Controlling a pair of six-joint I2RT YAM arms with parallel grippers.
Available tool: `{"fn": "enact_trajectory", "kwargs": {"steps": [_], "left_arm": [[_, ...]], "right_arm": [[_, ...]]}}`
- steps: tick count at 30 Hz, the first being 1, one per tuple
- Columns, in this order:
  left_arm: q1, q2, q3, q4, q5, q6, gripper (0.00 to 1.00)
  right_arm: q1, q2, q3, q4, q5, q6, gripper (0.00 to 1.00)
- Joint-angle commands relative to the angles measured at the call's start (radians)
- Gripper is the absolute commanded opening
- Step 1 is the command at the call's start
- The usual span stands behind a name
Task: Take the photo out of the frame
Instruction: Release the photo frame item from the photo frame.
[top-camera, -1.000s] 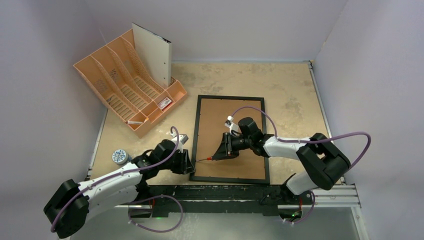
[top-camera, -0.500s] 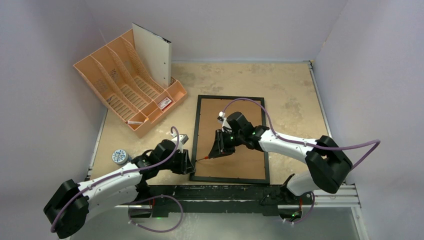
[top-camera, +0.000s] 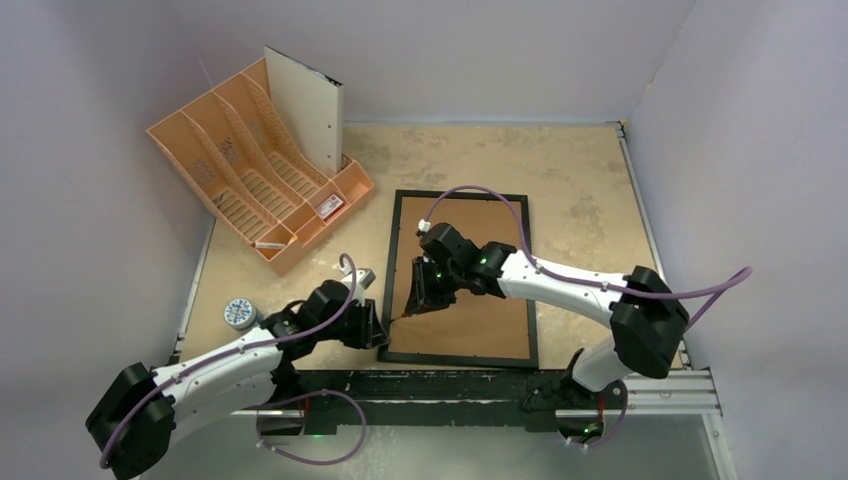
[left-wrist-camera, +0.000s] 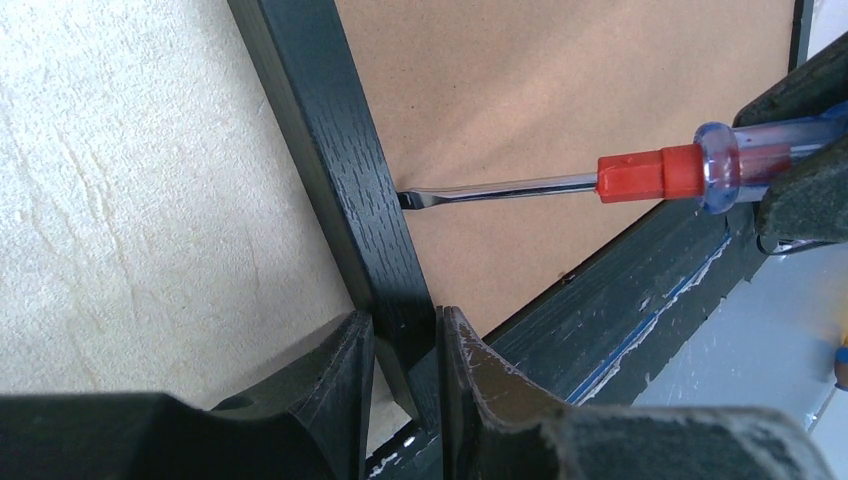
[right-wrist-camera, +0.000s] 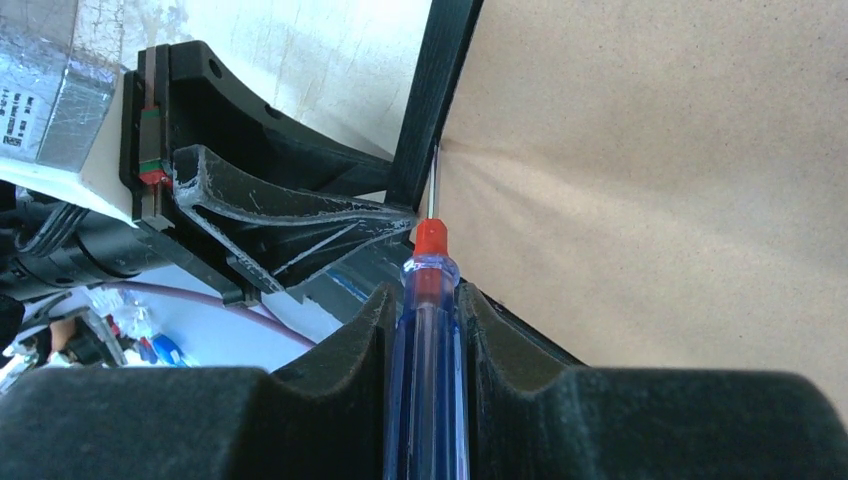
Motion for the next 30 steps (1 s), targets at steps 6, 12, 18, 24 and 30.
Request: {"fn": "enact_trajectory", "kwargs": {"steps": [6,12,18,24,30], "left_arm": [[-0.01,-0.013,-0.028,0.02,0.004,0.022,0.13],[-0.011,-0.012,-0.029,0.025,0.004,0.024,0.13],[-0.011,-0.016,-0.029,0.032,0.007,0.019,0.13],[-0.011,-0.02,-0.029,0.028,0.011,0.016,0.12],[-0.011,-0.022,-0.024,0.021,0.014,0.016,0.12]], "right_arm": [[0.088,0.093,0.103,0.132,0.107,0.179,0.0],[0.104,0.107,0.182,0.063,0.162,0.2,0.0],[0.13,0.129,0.245,0.017,0.213,0.218,0.0],[0.151,0.127,0.271,0.001,0.252,0.224,0.0],[0.148,0.074,0.282,-0.107,0.315,0.198,0.0]]}}
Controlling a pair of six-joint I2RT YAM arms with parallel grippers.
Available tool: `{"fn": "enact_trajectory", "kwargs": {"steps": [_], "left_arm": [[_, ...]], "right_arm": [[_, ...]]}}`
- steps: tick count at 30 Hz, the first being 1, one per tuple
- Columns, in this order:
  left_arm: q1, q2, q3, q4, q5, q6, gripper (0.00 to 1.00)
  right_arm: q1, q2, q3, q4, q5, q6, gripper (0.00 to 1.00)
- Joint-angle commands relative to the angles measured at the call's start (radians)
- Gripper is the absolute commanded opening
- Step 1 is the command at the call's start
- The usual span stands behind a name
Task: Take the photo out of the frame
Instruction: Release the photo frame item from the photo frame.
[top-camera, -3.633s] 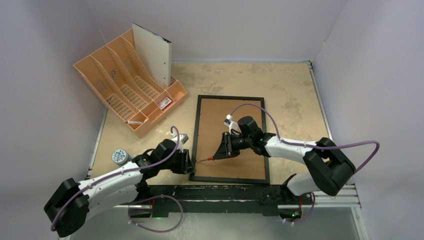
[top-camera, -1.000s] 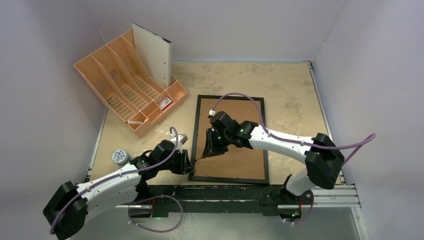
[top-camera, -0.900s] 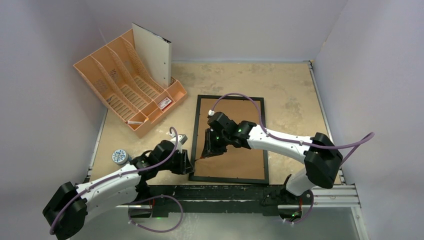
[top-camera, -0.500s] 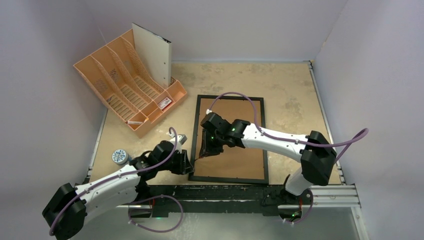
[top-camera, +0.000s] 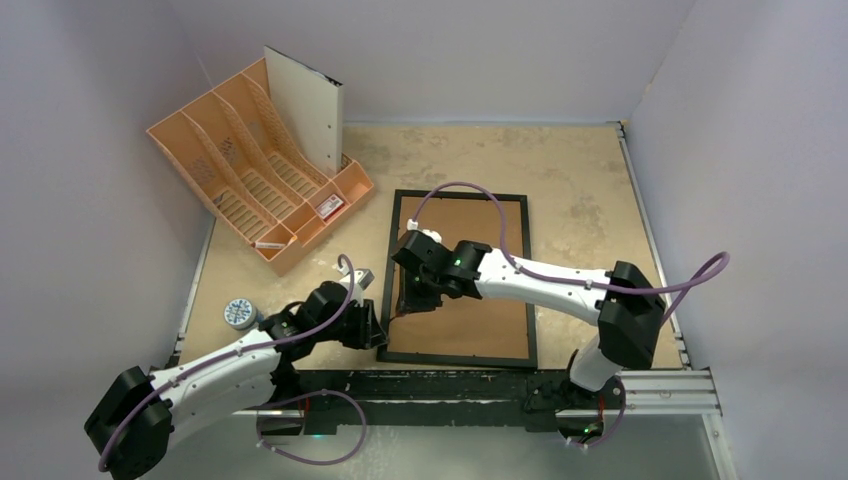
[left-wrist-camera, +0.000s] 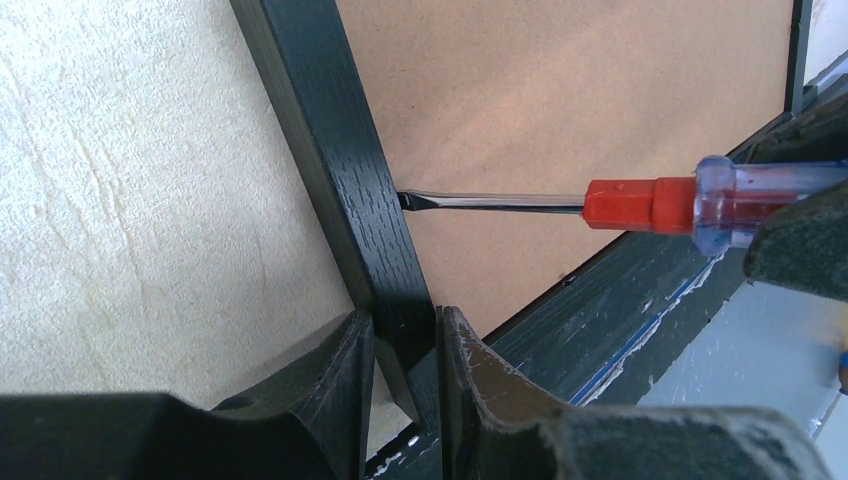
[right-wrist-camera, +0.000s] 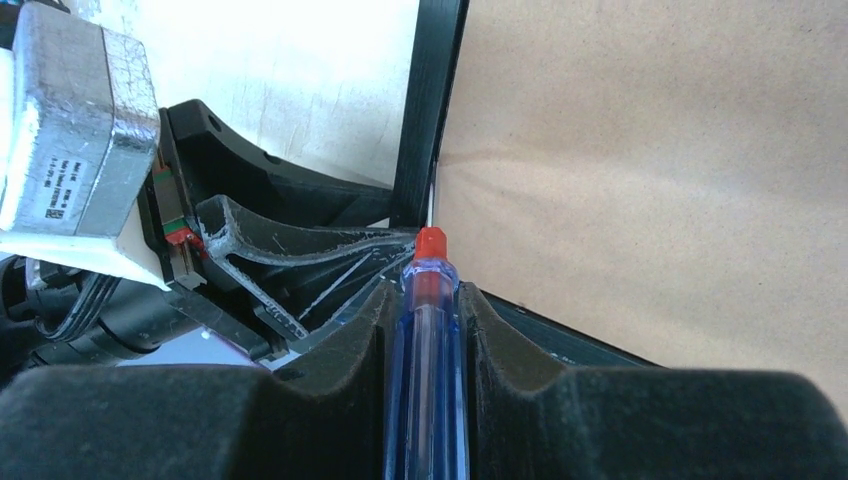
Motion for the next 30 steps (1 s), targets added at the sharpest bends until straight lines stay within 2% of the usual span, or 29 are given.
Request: {"fn": "enact_trajectory", "kwargs": {"steps": [1,8,17,23,27,30], "left_arm": [[-0.011,0.004,-0.013,0.029,0.027,0.015,0.12],[-0.011,0.017,-0.004,0.029,0.027,0.017,0.12],[-0.013,0.03,0.0,0.059,0.07,0.022,0.12],[-0.058,0.023,-0.014,0.125,0.091,-0.042,0.12],[-0.107,0.039,-0.007,0.14,0.05,-0.07,0.12],[-0.113,0.043,0.012,0.11,0.028,-0.06,0.17]], "right_arm": [[0.01,-0.042,0.05,0.103,0.069,0.03,0.0],[-0.061,-0.161,-0.096,0.125,0.075,0.032,0.0],[-0.191,-0.295,-0.295,0.31,-0.046,-0.042,0.0],[-0.346,-0.424,-0.524,0.635,-0.212,-0.15,0.0],[-0.451,-0.404,-0.545,0.687,-0.397,-0.249,0.0],[-0.497,-0.361,-0.541,0.729,-0.521,-0.305,0.0]]}}
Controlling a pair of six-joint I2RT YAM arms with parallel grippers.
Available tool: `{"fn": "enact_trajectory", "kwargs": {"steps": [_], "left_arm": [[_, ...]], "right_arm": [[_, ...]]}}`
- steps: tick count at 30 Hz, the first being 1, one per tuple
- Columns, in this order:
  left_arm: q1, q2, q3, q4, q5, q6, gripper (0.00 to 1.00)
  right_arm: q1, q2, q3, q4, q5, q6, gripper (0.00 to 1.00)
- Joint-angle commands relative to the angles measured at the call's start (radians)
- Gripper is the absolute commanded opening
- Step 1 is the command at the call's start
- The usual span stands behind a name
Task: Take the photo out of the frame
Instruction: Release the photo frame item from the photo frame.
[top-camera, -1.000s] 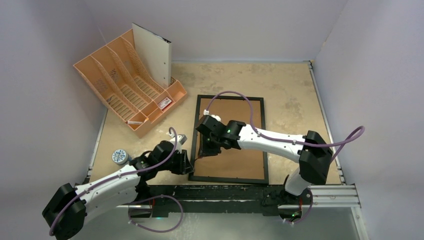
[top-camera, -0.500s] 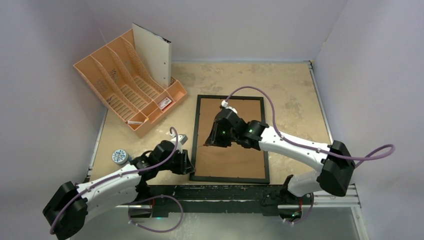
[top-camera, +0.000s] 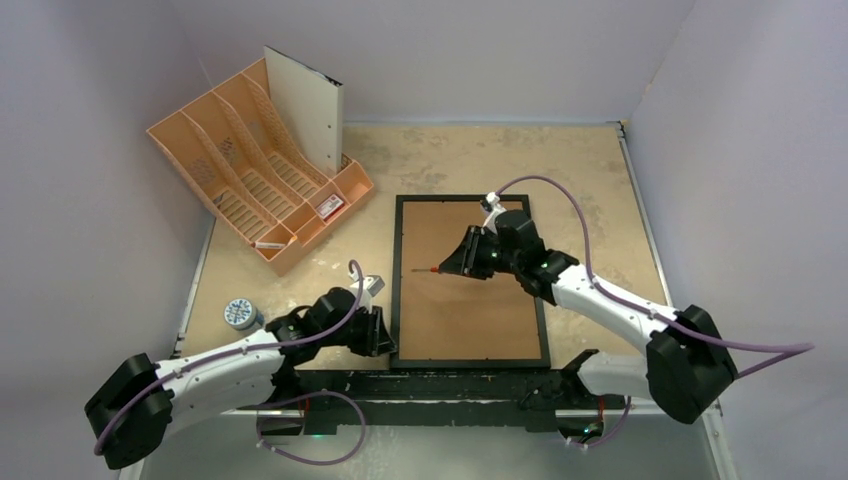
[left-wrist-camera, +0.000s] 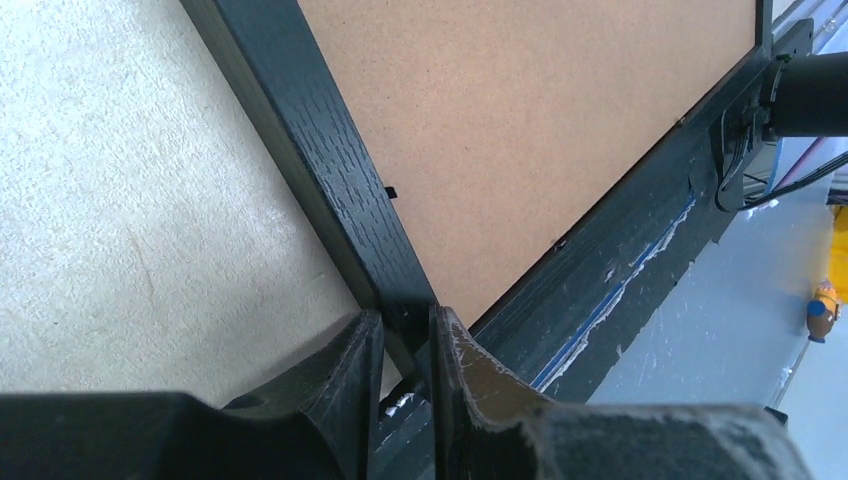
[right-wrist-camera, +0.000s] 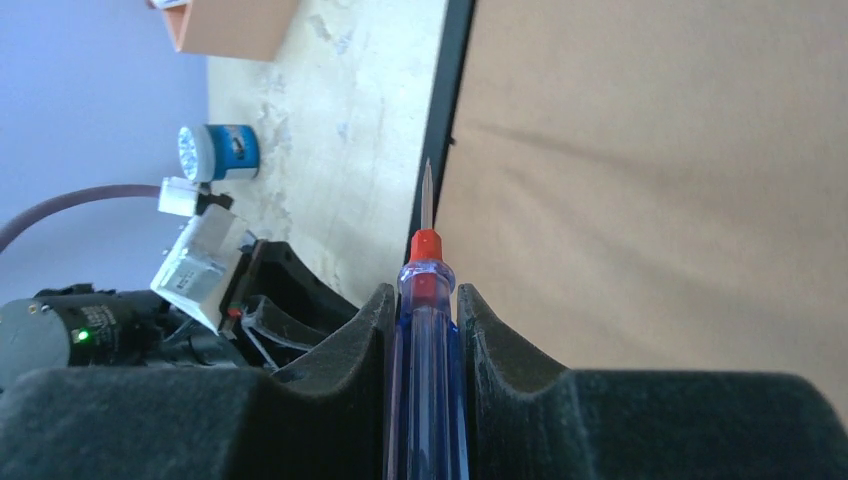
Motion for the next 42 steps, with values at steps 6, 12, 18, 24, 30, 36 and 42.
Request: {"fn": "enact_trajectory", "kwargs": {"steps": [6,12,18,24,30,36,42], "left_arm": [[-0.02,-0.044,0.105,-0.125,-0.091,0.031,0.4],[-0.018,-0.052,0.191,-0.227,-0.208,0.085,0.55],[0.029,0.02,0.246,-0.217,-0.237,0.114,0.65],[0.17,0.104,0.226,-0.066,-0.11,0.142,0.68],[0.206,0.217,0.23,0.06,-0.037,0.145,0.68],[0.217,0.311,0.203,0.168,-0.004,0.122,0.63],[0.223,0.329,0.163,0.19,-0.024,0.118,0.52]], "right_arm": [[-0.076,0.099,0.023,0.167,-0.335,-0.25,0.0],[-0.16,0.171,0.007,0.215,-0.459,-0.282,0.0],[-0.197,0.262,0.061,0.161,-0.514,-0.276,0.0],[-0.197,0.317,0.088,0.154,-0.497,-0.247,0.0],[-0.199,0.343,0.104,0.171,-0.501,-0.234,0.0],[-0.203,0.378,0.126,0.186,-0.496,-0.224,0.0],[-0.205,0.411,0.127,0.235,-0.5,-0.202,0.0]]}}
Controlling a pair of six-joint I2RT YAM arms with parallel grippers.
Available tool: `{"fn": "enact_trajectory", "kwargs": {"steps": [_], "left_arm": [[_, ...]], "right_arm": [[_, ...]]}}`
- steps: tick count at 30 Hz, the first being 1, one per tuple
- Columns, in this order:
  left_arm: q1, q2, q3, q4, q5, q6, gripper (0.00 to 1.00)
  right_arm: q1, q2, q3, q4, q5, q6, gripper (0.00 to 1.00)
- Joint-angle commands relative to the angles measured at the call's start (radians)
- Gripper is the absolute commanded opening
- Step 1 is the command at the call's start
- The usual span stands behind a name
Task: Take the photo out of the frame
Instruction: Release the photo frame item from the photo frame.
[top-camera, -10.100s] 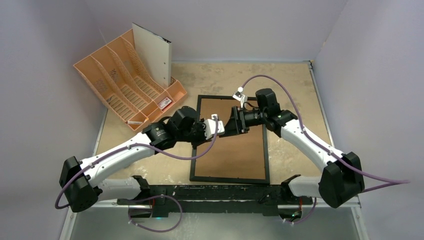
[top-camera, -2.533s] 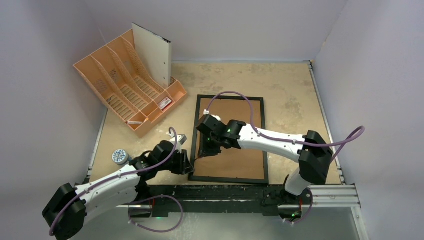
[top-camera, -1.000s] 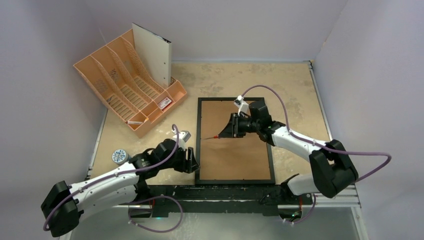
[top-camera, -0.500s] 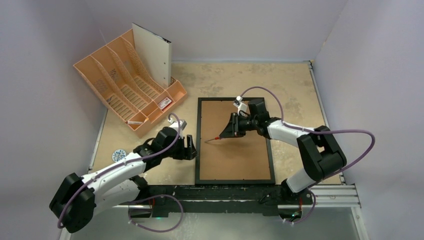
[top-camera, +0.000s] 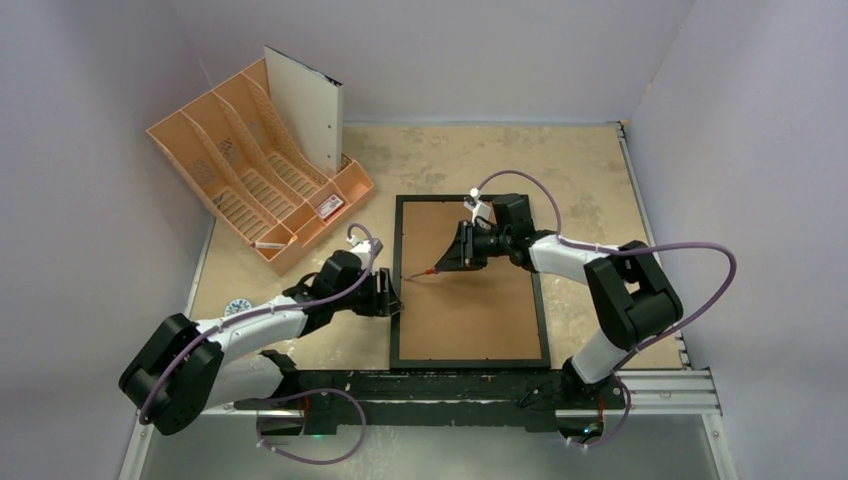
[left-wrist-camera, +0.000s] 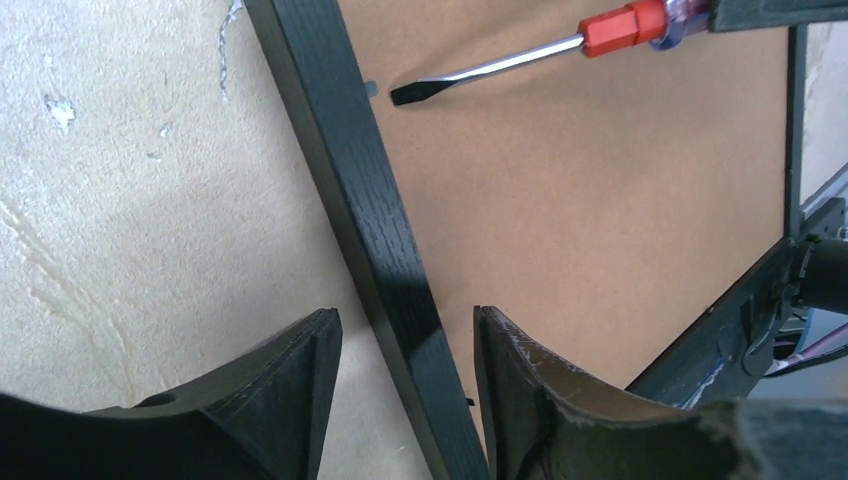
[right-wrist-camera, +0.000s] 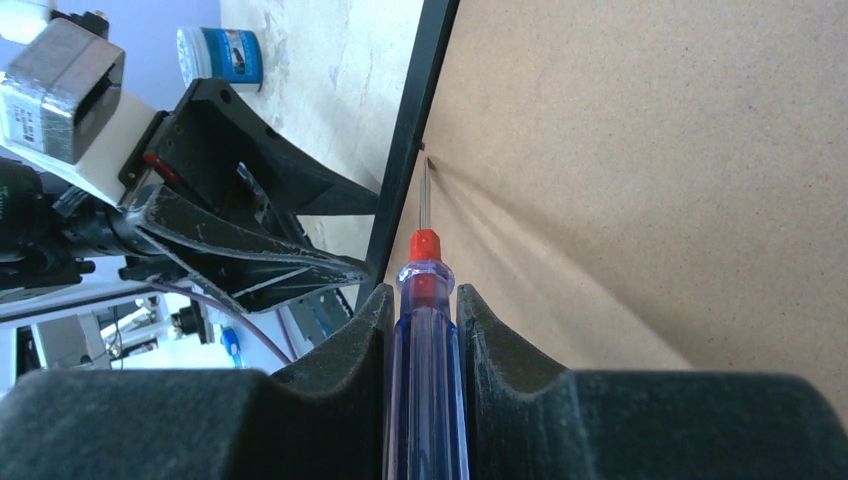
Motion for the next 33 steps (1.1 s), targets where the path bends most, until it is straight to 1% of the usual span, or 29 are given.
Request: {"fn": "enact_trajectory", "kwargs": {"steps": [1,5,14,20,24,30,33], "left_arm": [[0.009,0.003,-0.033,0.069,0.005,-0.002,0.51],[0.011,0.011,-0.055,0.075,0.003,0.004,0.47],[0.01,0.03,-0.081,0.132,0.028,-0.002,0.45],[0.009,0.057,-0.091,0.156,0.048,-0.003,0.4],[0.009,0.06,-0.1,0.16,0.046,-0.005,0.36],[0.009,0.072,-0.099,0.164,0.053,0.01,0.3],[0.01,0.089,-0.092,0.169,0.073,0.026,0.26]], "right_arm": [[-0.005,0.012,0.036,0.054,-0.016,0.019,0.0],[-0.006,0.036,0.03,0.066,-0.019,0.025,0.0],[-0.007,0.066,-0.002,0.109,-0.019,0.042,0.0],[-0.02,0.059,-0.027,0.13,-0.001,0.065,0.0],[-0.027,0.042,-0.02,0.102,0.007,0.051,0.0],[-0.027,0.096,-0.014,0.119,-0.016,0.055,0.0],[-0.025,0.115,-0.03,0.165,-0.025,0.086,0.0]]}}
